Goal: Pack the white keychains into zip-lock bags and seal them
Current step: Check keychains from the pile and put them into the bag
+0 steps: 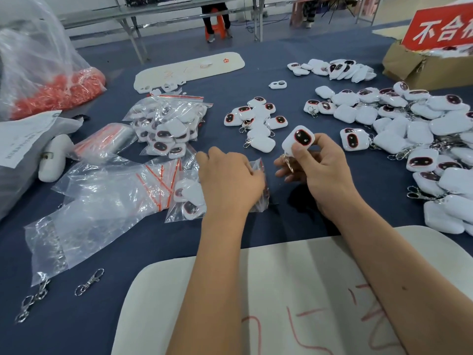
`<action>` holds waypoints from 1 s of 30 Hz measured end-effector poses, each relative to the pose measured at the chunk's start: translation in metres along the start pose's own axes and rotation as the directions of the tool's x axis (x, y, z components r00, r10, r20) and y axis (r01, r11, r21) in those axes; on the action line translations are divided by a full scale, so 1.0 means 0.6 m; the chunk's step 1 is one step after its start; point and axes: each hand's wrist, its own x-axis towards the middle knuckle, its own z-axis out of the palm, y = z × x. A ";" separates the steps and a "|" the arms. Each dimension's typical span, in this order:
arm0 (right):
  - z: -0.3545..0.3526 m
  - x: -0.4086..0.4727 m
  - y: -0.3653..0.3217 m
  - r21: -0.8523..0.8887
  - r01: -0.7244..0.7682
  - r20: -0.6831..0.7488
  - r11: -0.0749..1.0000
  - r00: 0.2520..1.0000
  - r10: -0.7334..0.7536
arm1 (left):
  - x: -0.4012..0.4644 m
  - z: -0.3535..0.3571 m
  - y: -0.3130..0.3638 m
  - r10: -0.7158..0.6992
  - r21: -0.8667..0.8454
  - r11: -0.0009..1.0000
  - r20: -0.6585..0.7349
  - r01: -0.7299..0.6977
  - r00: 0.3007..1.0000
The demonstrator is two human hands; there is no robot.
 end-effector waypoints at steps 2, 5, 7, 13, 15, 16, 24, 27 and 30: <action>0.000 -0.002 -0.002 0.003 0.019 0.040 1.000 0.999 -0.019 | 0.004 -0.007 -0.005 0.012 -0.090 0.996 0.019 -0.010 1.000; 0.011 -0.011 -0.007 0.100 0.052 0.162 0.994 0.984 -0.068 | 0.009 -0.012 -0.016 0.007 -0.325 0.946 0.094 0.024 0.996; 0.023 -0.018 -0.006 0.156 0.057 0.245 0.986 0.965 -0.095 | 0.011 -0.012 -0.026 0.009 -0.448 0.893 0.109 0.041 0.994; 0.036 -0.024 0.001 -0.093 0.103 0.322 0.990 0.944 -0.068 | 0.010 -0.027 -0.031 -0.008 -0.665 0.746 0.013 0.014 1.000; 0.039 -0.027 0.001 -0.235 0.160 0.380 0.959 0.923 -0.061 | 0.012 -0.031 -0.029 0.006 -0.652 0.755 -0.090 -0.063 0.996; 0.041 -0.030 0.000 -0.280 0.189 0.413 0.941 0.909 -0.059 | 0.012 -0.033 -0.029 0.019 -0.634 0.767 -0.126 -0.096 0.992; 0.049 -0.028 0.002 -0.207 0.035 0.239 0.978 0.971 0.016 | -0.001 -0.026 -0.009 0.158 -0.514 0.819 -0.224 -0.254 0.962; 0.036 -0.028 -0.007 0.037 -0.093 0.344 0.995 0.936 0.074 | -0.001 -0.024 -0.006 0.159 -0.509 0.816 -0.257 -0.274 0.953; 0.039 -0.035 -0.011 -0.130 0.030 0.505 0.991 0.862 0.040 | -0.001 -0.023 -0.006 0.121 -0.538 0.802 -0.280 -0.260 0.952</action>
